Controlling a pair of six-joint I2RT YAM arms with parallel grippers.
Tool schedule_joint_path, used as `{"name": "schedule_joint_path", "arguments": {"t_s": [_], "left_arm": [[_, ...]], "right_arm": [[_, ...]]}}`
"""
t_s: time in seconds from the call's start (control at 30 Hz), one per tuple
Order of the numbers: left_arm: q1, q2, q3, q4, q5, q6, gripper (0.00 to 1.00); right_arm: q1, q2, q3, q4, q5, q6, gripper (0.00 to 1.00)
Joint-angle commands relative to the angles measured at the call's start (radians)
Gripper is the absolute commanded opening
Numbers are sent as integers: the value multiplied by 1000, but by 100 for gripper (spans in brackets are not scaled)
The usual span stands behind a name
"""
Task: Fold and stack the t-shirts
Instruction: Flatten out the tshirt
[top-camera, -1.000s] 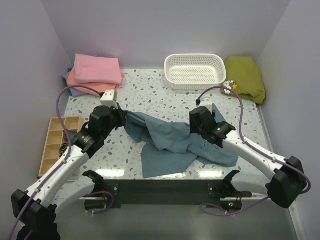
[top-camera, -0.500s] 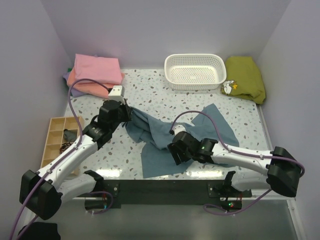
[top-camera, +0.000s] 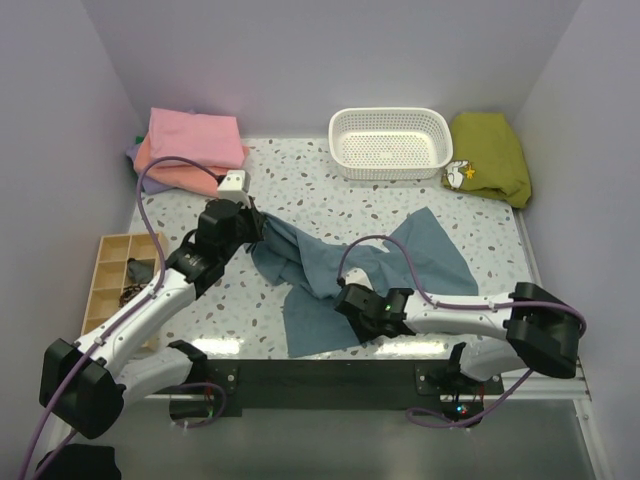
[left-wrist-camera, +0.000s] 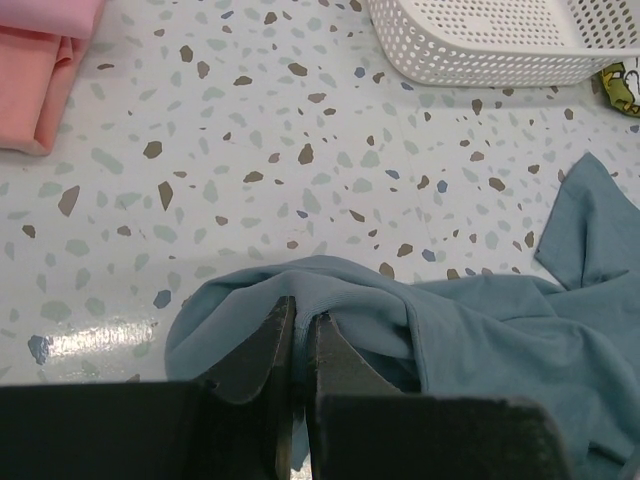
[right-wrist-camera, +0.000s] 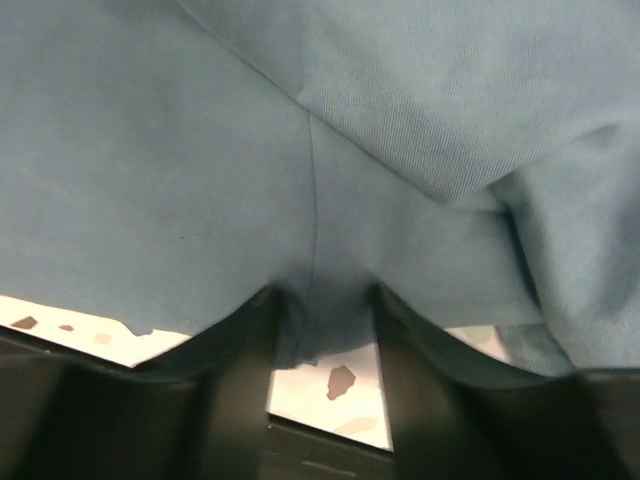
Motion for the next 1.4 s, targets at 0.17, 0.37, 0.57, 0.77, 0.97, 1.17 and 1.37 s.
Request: {"name": "schedule_joint_path", "arguments": {"t_s": [0.17,0.37,0.57,0.77,0.97,1.17,1.37], "left_arm": [[17,-31,6,37,5,15,0],[23,-129,178,-133,-3,23,0],[23,-248,486,-375,-41,63,0],[23,-271,748,-558,-20,109,0],[23,-277,1017,-734,37,143,0],[23,-234,1310,-980,149,167,1],[22,-254,1469,-1000,364,124,3]], "right_arm": [[16,-64,32,-60,108,68,0],[24,-465,208,-341,350,124,0],[26,-742,493,-404,446,-6,0],[24,-697,674,-418,487,-129,0],[24,-692,858,-370,453,-244,0],[13,-706,987,-338,360,-330,0],[-33,-666,1115,-342,282,-385,0]]}}
